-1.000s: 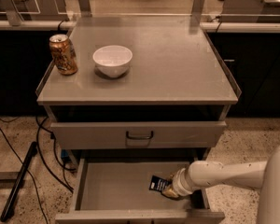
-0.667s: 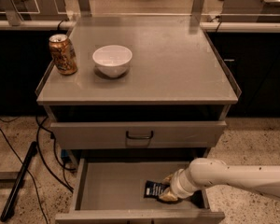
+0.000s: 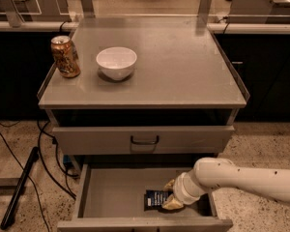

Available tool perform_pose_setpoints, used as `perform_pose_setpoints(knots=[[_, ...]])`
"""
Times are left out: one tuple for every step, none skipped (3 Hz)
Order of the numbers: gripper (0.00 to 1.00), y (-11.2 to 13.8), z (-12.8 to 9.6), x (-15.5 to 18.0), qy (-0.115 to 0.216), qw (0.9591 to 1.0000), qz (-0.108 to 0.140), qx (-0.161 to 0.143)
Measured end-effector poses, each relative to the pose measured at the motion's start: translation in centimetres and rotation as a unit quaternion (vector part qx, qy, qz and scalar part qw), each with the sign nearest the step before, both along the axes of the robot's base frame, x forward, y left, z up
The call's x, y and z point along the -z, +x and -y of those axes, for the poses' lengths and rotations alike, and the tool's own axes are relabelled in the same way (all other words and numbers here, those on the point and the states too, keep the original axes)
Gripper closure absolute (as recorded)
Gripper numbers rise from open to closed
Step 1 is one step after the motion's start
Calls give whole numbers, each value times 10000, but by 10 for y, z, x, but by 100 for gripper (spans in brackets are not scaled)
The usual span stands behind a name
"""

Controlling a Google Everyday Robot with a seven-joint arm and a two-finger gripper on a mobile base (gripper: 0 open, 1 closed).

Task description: Pick rxbar blueberry from middle drawer and place on counter

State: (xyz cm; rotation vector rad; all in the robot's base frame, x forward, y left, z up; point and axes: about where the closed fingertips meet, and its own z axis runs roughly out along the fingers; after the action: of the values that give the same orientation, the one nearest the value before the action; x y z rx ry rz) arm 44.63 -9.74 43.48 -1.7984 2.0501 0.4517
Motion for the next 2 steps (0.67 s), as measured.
perform_pose_setpoints(knots=[[100,-3,-3,-23,-2,9999,125,-81],[100,-14,-12,-81,35,9993,326,-173]])
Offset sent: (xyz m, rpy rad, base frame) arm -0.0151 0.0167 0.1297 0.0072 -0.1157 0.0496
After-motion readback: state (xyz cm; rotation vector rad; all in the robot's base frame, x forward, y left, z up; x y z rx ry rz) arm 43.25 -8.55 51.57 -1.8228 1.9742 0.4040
